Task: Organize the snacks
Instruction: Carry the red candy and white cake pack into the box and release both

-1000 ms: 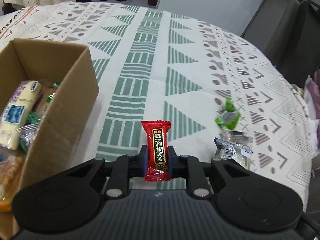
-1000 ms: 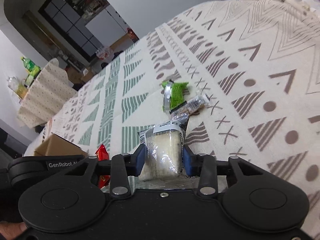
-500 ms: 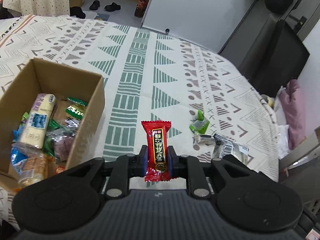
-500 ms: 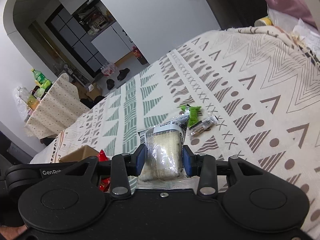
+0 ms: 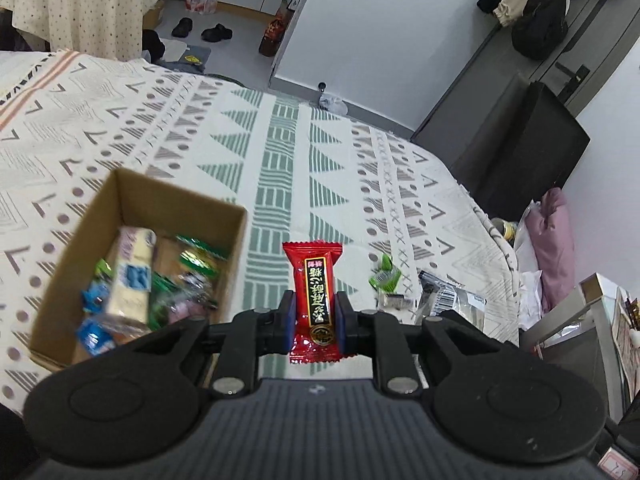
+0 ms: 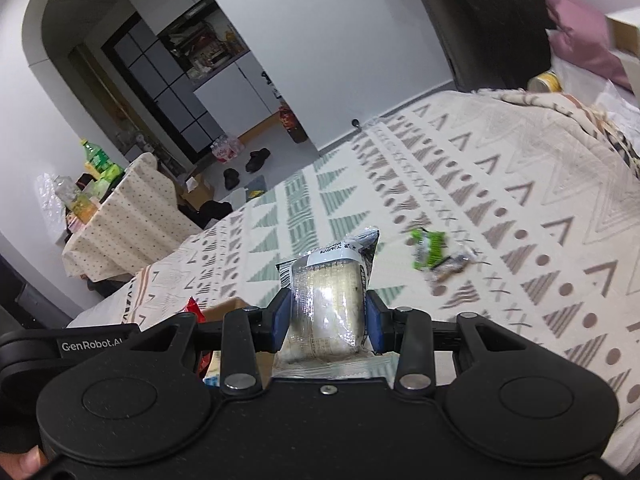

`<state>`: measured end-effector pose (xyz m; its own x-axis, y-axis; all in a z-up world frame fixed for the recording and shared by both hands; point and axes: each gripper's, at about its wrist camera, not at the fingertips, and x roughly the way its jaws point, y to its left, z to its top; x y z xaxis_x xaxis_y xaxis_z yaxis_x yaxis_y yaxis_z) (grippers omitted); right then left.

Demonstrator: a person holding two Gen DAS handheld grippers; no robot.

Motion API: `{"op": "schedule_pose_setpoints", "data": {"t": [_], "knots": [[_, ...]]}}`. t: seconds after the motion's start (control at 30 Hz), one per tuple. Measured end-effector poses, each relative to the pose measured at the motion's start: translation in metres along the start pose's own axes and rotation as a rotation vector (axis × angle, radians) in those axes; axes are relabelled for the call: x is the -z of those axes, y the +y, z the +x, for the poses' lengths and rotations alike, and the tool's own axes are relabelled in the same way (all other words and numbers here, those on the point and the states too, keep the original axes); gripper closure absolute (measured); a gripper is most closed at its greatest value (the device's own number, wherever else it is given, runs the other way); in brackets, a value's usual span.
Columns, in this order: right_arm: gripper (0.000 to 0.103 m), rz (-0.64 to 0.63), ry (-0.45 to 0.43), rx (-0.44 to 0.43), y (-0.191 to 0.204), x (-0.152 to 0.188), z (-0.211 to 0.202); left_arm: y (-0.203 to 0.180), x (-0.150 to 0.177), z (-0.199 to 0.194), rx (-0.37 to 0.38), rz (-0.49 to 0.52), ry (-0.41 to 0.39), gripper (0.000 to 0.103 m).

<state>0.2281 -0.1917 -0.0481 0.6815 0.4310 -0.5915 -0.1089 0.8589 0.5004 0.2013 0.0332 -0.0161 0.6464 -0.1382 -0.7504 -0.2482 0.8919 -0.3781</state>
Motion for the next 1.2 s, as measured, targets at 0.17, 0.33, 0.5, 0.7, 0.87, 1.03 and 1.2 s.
{"op": "schedule_pose_setpoints", "data": {"t": [0.17,0.33,0.5,0.7,0.87,1.03,1.2], "knots": [[0.065,-0.032,0.001,-0.010,0.029,-0.001,0.006,0.024,-0.016,-0.013,-0.010,-0.016,-0.010,0.085],[0.065,-0.057,0.004,-0.016,0.054,0.001,0.015,0.052,-0.032,-0.020,-0.022,-0.032,-0.010,0.085],[0.065,-0.077,0.017,-0.028,0.072,0.001,0.027,0.079,-0.043,-0.021,-0.046,-0.056,-0.002,0.085],[0.065,-0.099,0.043,-0.044,0.094,0.003,0.042,0.103,-0.053,-0.020,-0.065,-0.075,0.011,0.084],[0.065,-0.113,0.074,-0.065,0.110,0.008,0.055,0.119,-0.059,-0.017,-0.110,-0.093,0.020,0.079],[0.065,-0.118,0.113,-0.096,0.125,0.012,0.066,0.133,-0.066,-0.016,-0.141,-0.122,0.032,0.055],[0.046,-0.118,0.153,-0.151,0.134,0.011,0.071,0.136,-0.071,-0.019,-0.162,-0.120,0.029,0.031]]}}
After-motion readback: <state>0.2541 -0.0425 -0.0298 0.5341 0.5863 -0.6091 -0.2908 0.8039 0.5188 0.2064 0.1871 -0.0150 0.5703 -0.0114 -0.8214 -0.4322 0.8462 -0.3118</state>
